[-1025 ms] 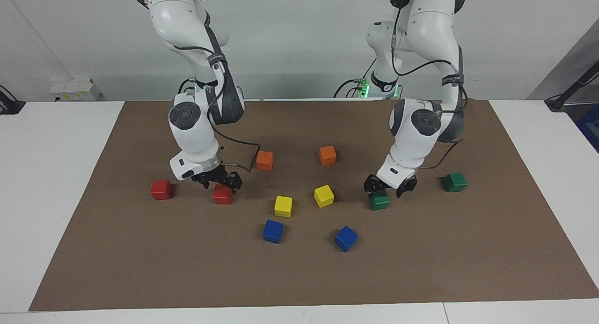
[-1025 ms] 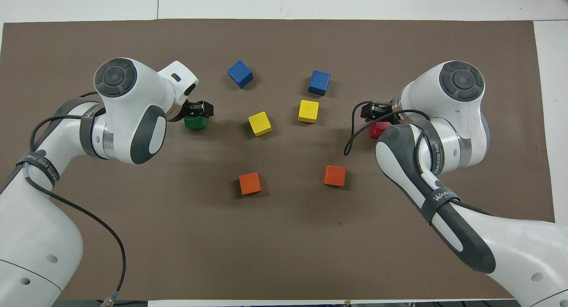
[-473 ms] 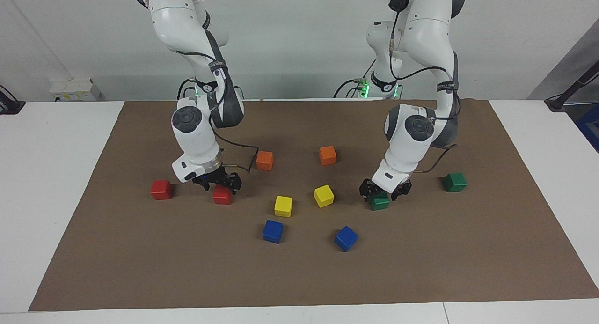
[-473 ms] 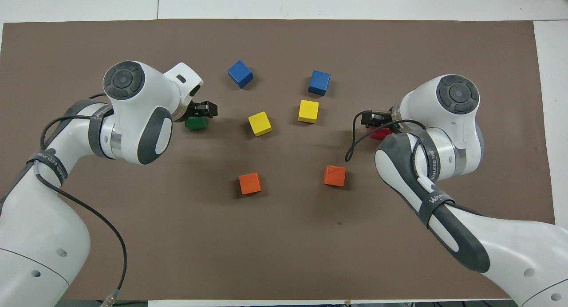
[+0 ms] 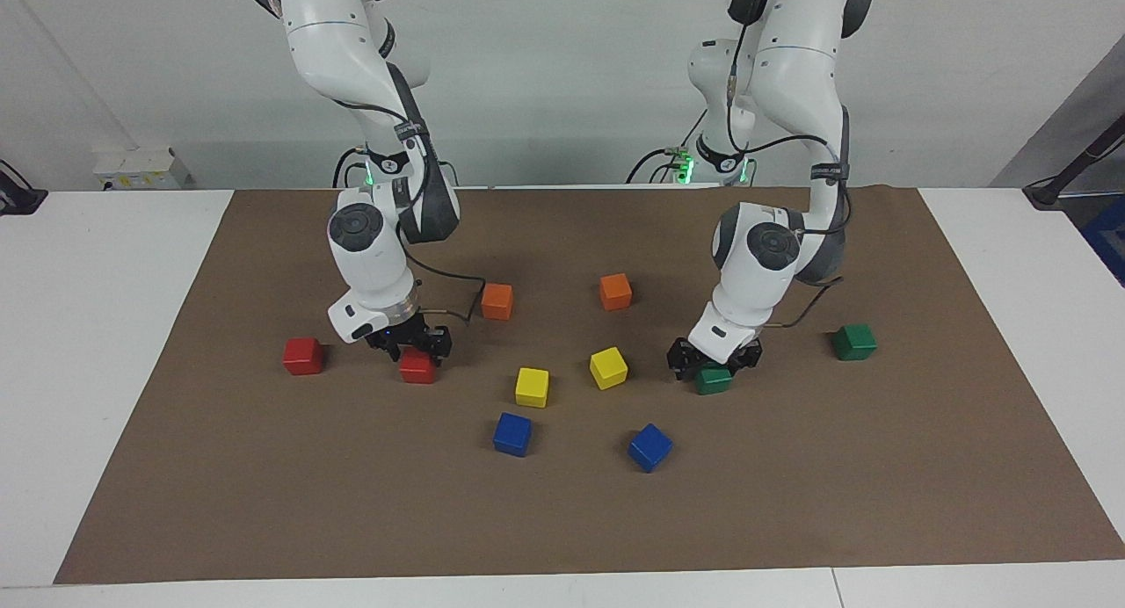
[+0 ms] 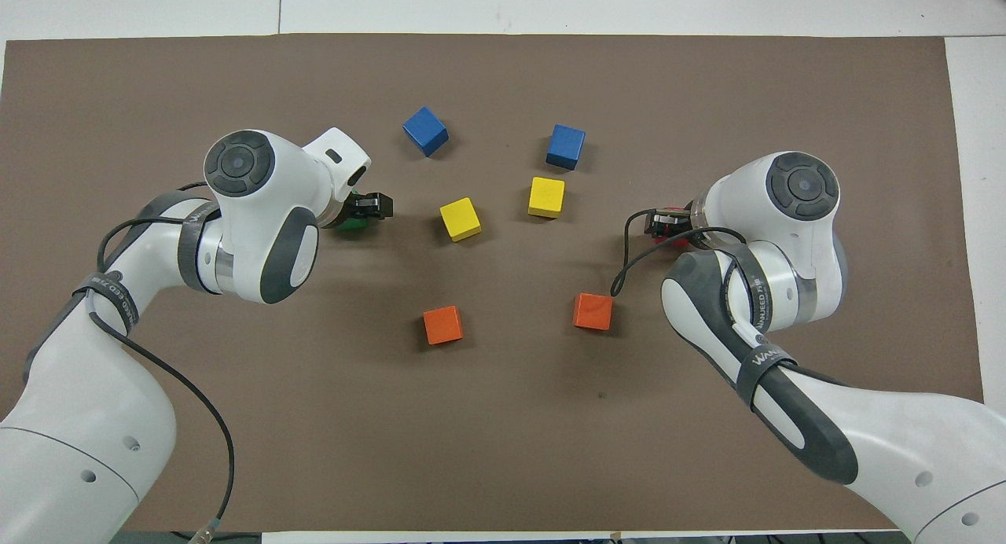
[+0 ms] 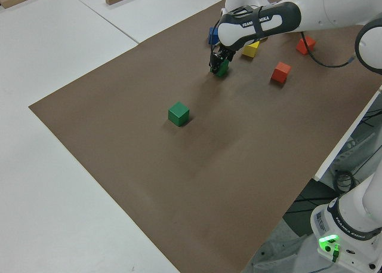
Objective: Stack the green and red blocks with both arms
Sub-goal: 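Carry the green block with the left gripper while the right gripper carries red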
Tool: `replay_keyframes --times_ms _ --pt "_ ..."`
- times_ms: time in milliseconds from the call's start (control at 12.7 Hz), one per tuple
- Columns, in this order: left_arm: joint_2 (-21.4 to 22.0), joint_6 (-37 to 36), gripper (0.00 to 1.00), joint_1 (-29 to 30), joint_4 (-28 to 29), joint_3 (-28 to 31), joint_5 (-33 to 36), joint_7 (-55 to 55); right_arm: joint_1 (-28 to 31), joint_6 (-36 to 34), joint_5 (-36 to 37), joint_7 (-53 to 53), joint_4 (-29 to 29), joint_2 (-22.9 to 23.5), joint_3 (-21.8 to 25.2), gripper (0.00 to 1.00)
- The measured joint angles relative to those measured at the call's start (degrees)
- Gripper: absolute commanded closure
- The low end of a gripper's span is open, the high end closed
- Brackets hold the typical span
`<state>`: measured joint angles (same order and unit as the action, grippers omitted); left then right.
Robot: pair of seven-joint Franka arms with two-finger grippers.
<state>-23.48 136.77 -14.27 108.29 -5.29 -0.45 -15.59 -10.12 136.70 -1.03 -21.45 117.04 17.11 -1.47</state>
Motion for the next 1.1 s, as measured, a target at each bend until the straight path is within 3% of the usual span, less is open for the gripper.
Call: replay_keyframes --times_ms 158,552,788,946,1103 --pt "0.0 0.1 1.0 0.0 0.0 0.1 0.0 0.0 0.0 -1.5 0.0 0.2 -0.4 -0.3 0.0 1.0" --pt "0.0 0.2 1.0 0.0 0.1 0.6 0.6 0.0 2.3 -23.3 0.6 4.8 -11.0 -6.6 0.5 1.0" --pt "0.2 -0.5 1.0 0.2 -0.4 1.0 0.6 0.0 9.6 -27.3 0.7 17.8 -11.2 -10.2 0.6 1.0" --pt "1.5 -5.1 1.0 1.4 -2.6 1.4 0.6 0.1 12.8 -28.4 0.7 22.8 -10.7 -11.4 0.7 1.0" --pt "5.6 -12.3 1.0 5.3 -4.5 1.7 1.0 4.0 15.2 -26.1 0.7 26.7 -8.5 -12.1 0.8 1.0"
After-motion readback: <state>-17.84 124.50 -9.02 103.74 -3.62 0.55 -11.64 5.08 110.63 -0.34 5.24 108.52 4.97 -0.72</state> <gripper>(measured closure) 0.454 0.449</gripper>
